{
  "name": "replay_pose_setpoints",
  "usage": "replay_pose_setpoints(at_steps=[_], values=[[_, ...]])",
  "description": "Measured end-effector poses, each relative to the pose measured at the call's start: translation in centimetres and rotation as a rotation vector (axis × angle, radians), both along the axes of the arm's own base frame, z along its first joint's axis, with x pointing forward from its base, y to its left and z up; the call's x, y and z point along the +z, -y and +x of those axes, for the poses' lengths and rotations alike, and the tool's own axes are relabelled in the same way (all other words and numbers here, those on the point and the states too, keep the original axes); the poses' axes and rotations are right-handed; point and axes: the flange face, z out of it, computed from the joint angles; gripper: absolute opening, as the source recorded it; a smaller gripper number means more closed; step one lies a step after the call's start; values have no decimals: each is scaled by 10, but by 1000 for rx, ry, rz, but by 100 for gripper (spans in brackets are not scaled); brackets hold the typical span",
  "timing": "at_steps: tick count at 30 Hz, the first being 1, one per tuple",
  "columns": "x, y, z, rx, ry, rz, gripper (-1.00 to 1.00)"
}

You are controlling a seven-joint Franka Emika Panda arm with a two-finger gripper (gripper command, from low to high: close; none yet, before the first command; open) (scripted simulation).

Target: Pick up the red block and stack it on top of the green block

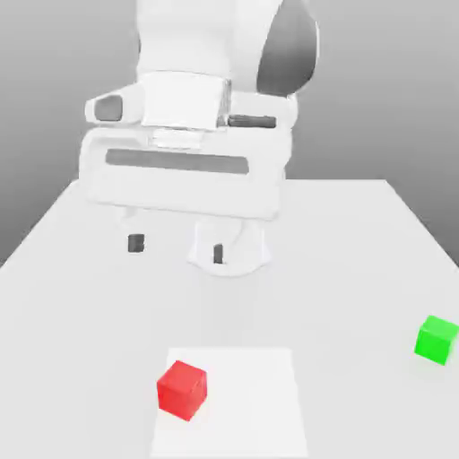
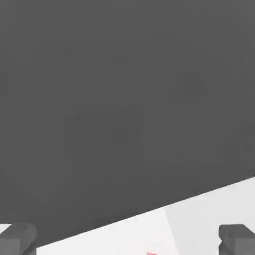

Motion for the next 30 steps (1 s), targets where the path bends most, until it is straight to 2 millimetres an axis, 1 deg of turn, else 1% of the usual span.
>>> replay_pose_setpoints(at_steps=[3,6,8,12,13,18,19,20,22,25,26,27,30], values=[[-62,9,-14,-62,-94,28,0],[-118,13,-35,-117,-184,57,0],[-145,12,-39,-128,-204,63,0],[-191,12,-41,-130,-210,65,0],[-197,12,-42,-130,-211,65,-100],[-196,12,-41,-130,-209,64,-100],[-200,12,-42,-130,-210,64,-100],[-195,12,-41,-131,-210,64,-100],[-179,12,-40,-131,-210,65,-100],[-147,12,-41,-131,-210,65,-100],[-138,7,-40,-118,-210,64,-100],[-134,-15,-37,-67,-212,59,-100],[-125,-100,-32,134,-218,39,-100]])
